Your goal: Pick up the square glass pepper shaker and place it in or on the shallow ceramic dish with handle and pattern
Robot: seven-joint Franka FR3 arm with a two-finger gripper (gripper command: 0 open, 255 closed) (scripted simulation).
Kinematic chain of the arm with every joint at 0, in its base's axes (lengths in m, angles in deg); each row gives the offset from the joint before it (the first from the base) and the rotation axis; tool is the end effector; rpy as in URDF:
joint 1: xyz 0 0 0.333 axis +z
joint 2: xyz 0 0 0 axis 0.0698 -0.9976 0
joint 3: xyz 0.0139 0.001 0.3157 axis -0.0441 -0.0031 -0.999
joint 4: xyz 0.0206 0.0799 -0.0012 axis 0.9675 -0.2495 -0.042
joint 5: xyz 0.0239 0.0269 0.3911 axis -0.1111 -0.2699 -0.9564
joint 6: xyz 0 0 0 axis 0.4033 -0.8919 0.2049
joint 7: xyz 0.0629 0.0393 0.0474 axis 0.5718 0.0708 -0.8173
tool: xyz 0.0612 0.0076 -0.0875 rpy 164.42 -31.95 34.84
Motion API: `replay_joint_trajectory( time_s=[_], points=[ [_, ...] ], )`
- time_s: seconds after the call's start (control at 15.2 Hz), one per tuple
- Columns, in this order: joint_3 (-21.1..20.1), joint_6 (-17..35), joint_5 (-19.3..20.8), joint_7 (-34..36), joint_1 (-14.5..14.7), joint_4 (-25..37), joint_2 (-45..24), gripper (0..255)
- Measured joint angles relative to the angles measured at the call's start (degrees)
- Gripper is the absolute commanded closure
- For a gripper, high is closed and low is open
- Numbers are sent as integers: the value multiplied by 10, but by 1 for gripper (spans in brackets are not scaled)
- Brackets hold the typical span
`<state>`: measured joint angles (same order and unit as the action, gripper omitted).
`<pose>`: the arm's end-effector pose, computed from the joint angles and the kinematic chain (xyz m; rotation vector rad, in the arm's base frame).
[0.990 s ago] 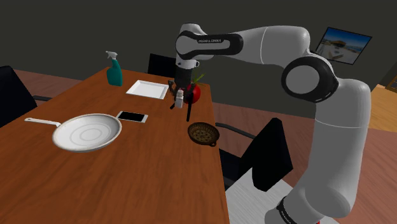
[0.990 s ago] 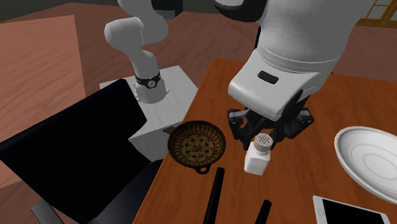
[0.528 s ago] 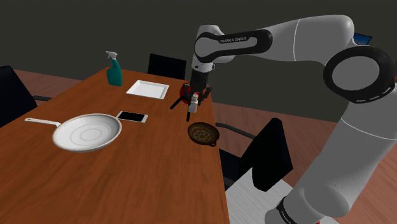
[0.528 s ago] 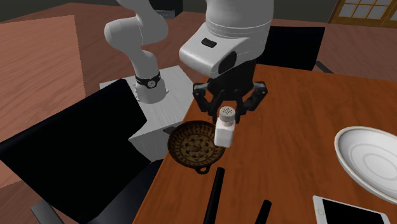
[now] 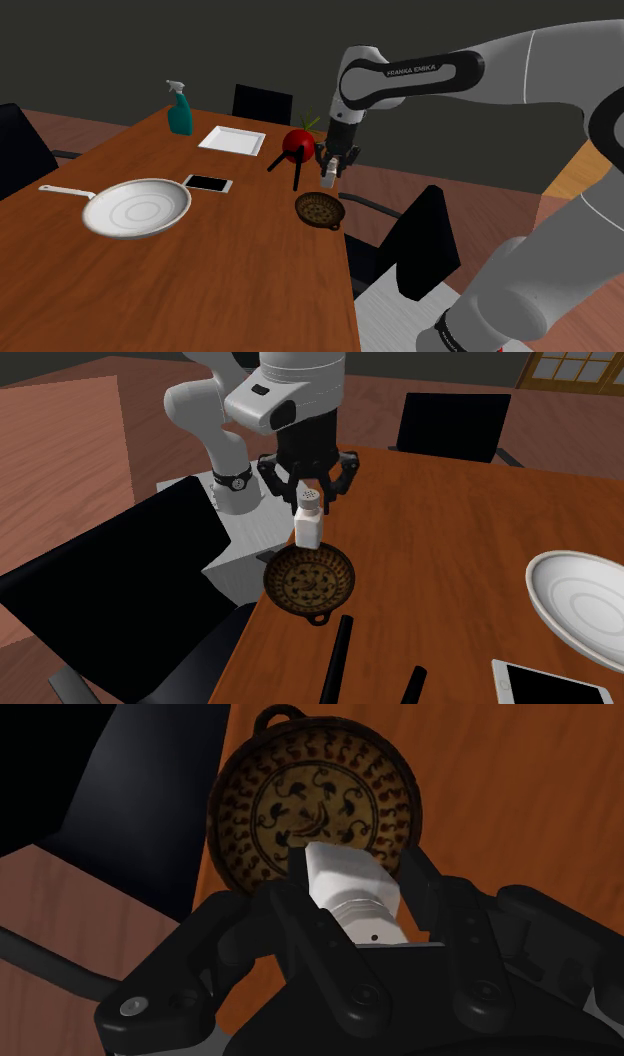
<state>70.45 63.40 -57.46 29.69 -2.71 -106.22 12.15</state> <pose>0.4954 0.0269 0.4748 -3.0032 0.7068 0.1212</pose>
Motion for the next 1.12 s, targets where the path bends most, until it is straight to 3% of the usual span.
replay_joint_trajectory(
  time_s=[1.12],
  points=[
    [1,120,-4,-12,0,-84,-36,255]
  ],
)
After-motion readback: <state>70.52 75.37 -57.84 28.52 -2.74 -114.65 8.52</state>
